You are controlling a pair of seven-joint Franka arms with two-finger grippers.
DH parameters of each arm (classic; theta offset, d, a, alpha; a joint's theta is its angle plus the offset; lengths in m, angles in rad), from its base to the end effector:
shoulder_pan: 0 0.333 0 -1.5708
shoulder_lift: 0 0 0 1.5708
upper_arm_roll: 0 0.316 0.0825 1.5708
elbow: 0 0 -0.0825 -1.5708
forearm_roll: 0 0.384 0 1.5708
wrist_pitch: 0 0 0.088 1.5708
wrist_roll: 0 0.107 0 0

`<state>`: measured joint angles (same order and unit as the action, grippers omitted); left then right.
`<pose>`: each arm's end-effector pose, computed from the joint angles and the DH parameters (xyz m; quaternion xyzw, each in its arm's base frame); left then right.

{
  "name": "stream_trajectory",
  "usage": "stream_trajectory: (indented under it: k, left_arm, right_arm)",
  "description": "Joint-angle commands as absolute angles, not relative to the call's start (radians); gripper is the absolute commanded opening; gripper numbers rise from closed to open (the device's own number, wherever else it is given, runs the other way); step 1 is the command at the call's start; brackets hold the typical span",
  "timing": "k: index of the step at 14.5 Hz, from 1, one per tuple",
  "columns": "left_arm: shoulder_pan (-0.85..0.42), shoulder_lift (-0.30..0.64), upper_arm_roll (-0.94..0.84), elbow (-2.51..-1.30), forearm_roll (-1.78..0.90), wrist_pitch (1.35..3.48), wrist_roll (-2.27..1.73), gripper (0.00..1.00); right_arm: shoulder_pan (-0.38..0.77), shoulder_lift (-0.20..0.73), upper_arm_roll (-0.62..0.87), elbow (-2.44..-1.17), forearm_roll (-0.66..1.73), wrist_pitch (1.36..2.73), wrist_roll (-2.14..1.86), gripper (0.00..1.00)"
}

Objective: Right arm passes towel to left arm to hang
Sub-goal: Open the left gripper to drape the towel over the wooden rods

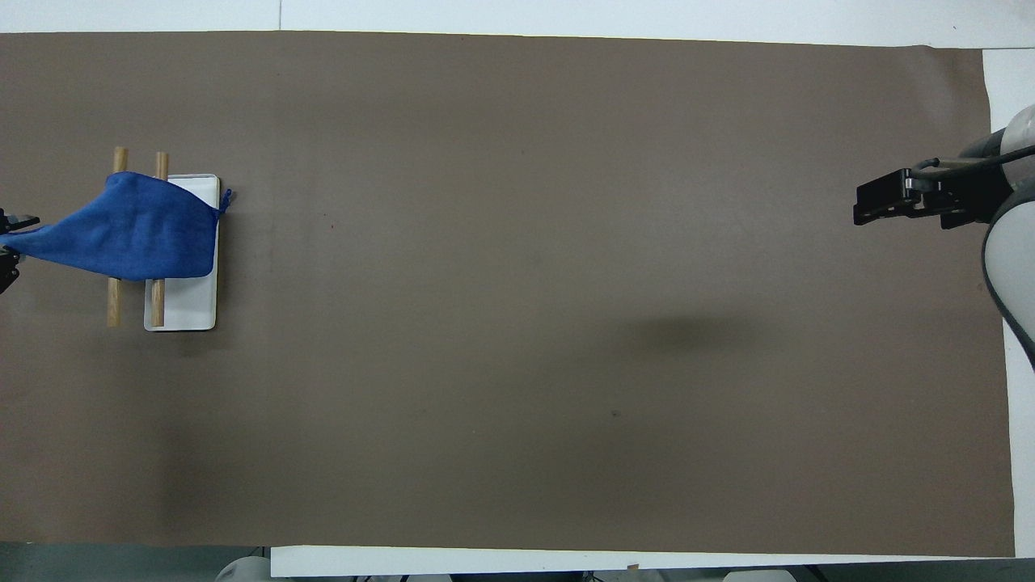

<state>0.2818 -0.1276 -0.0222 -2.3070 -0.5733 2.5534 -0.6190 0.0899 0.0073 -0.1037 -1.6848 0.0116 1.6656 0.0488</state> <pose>0.5042 0.1415 0.4358 0.7674 0.5836 0.1406 0.2253 0.5611 -0.0064 0.5746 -0.9994 0.0319 0.0133 0.0052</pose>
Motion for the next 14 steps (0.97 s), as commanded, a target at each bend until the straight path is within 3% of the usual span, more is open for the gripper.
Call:
stream_trajectory:
  k: [1, 5, 8, 14]
  left_arm:
    - [0.301, -0.089, -0.032, -2.232, -0.574, 2.553, -0.601, 1.00]
    - [0.299, -0.026, -0.032, -2.079, -0.562, 2.464, -0.603, 1.00]
    - [0.295, 0.023, -0.032, -1.942, -0.399, 2.337, -0.609, 1.00]
    - [0.210, 0.021, -0.041, -1.795, -0.096, 2.075, -0.586, 1.00]
  right_arm:
    - [0.083, -0.017, -0.097, -1.710, -0.008, 1.663, 0.060, 0.99]
    - [0.083, -0.017, -0.097, -1.710, -0.008, 1.658, 0.060, 0.99]
    - [0.083, -0.017, -0.097, -1.709, -0.008, 1.658, 0.060, 0.99]
    - [0.081, -0.015, -0.098, -1.709, -0.008, 1.658, 0.060, 0.99]
